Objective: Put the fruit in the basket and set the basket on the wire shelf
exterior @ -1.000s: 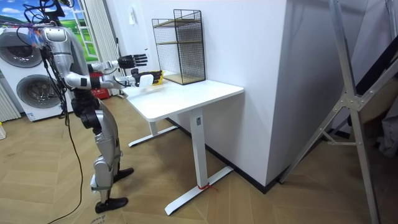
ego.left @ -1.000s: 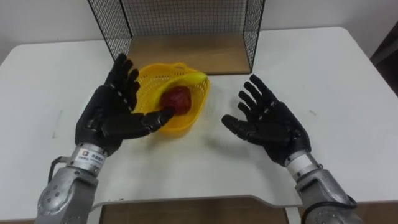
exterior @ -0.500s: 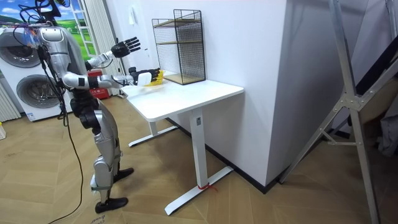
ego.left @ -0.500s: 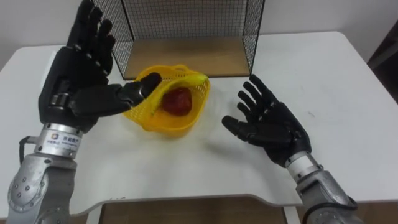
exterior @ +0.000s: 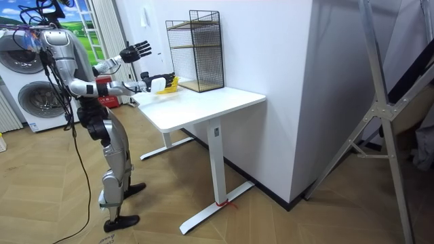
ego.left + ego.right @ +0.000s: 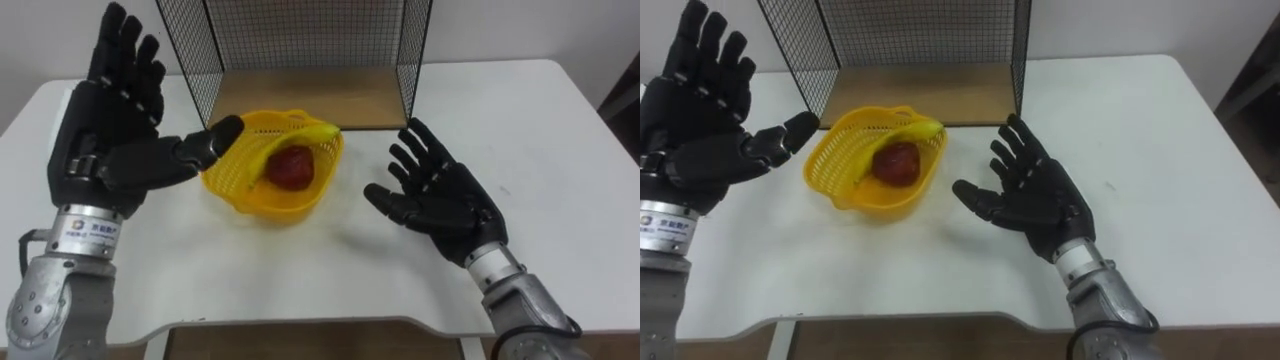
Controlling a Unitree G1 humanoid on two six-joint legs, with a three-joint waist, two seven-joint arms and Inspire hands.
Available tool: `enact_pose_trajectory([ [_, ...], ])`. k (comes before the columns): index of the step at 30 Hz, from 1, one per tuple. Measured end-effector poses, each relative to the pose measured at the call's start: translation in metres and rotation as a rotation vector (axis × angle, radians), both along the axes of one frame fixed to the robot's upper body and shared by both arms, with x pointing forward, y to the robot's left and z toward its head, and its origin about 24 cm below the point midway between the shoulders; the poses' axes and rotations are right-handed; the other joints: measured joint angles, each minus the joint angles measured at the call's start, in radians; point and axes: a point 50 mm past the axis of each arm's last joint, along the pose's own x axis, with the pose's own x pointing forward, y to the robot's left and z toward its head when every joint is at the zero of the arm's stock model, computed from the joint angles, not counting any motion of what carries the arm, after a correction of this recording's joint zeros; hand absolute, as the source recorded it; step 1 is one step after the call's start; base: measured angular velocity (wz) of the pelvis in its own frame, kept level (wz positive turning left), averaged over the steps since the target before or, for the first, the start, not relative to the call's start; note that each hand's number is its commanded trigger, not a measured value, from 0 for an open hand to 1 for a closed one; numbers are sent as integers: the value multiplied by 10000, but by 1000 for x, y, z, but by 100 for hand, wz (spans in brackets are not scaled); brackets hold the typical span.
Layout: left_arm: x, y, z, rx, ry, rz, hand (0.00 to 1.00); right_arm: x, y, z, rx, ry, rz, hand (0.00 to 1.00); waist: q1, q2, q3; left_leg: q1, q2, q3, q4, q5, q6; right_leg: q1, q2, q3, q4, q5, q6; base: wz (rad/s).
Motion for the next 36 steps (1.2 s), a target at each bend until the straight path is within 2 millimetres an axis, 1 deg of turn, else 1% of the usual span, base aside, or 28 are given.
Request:
enact_pose_trajectory([
  [2,0,8,-6,-67,275,427,0,-2,-3,-2,-52,69,-131,0,7,-27,17,-4,2,7,-12,-1,-1,-14,0,-1,2,0,0,0],
  [5,-2,18,-7,-79,347,852,0,-2,-5,-3,-194,124,-171,0,6,-86,54,-4,0,14,-27,-2,-1,-25,-2,13,1,0,0,0],
  [7,-3,21,-9,-98,402,987,0,-3,-7,-4,-175,124,-197,0,20,-107,64,33,-5,46,-65,-1,-2,-18,-8,43,1,0,0,-3],
  [10,-3,26,-20,-243,899,1247,0,-3,-7,-4,-140,129,-219,0,60,-100,61,85,-1,111,-93,-1,-2,-5,-19,72,-1,0,0,-5],
  [11,-3,28,-25,-492,1083,1338,0,-3,-8,-4,-122,132,-231,0,20,-100,61,82,1,115,-93,-1,-2,-8,-19,76,-3,0,0,0],
  [15,-3,29,-32,-752,1360,1455,0,-3,-8,-4,-90,129,-236,0,-8,-98,62,78,1,114,-95,-2,-2,-7,-19,70,-4,0,0,0],
  [18,-2,27,-33,-749,1400,1351,0,-3,-8,-4,-162,168,-222,0,-97,-98,63,85,-3,108,-84,-2,-2,36,-18,76,-18,0,0,0],
  [21,3,20,-40,-832,1708,1048,0,-3,-8,-7,-152,279,-239,0,-95,-68,84,113,-2,107,-75,-2,-1,66,-18,84,-17,0,0,0],
  [23,6,15,-49,-908,2136,807,0,-3,-7,-9,-352,401,-167,0,-99,-5,132,118,-1,109,-65,-4,0,64,-17,103,-11,0,0,0],
  [25,8,11,-57,-973,2478,586,0,-4,-5,-10,-401,451,-88,0,-110,38,153,114,4,136,-64,-4,0,36,-19,117,2,0,0,-3],
  [29,8,-1,-75,-1098,3321,142,0,-4,0,-13,-380,541,116,0,-274,62,150,-11,27,153,37,-31,10,-71,-10,154,24,0,0,-1],
  [31,8,-4,-79,-1117,3526,21,0,-4,1,-13,-378,551,172,0,-280,62,150,5,38,210,58,-65,19,-72,-13,216,23,0,0,-8],
  [36,15,-6,-81,-1392,3568,-88,0,-4,5,-14,-364,594,329,0,-292,63,150,30,52,264,96,-108,22,-70,-9,326,25,2,3,-4],
])
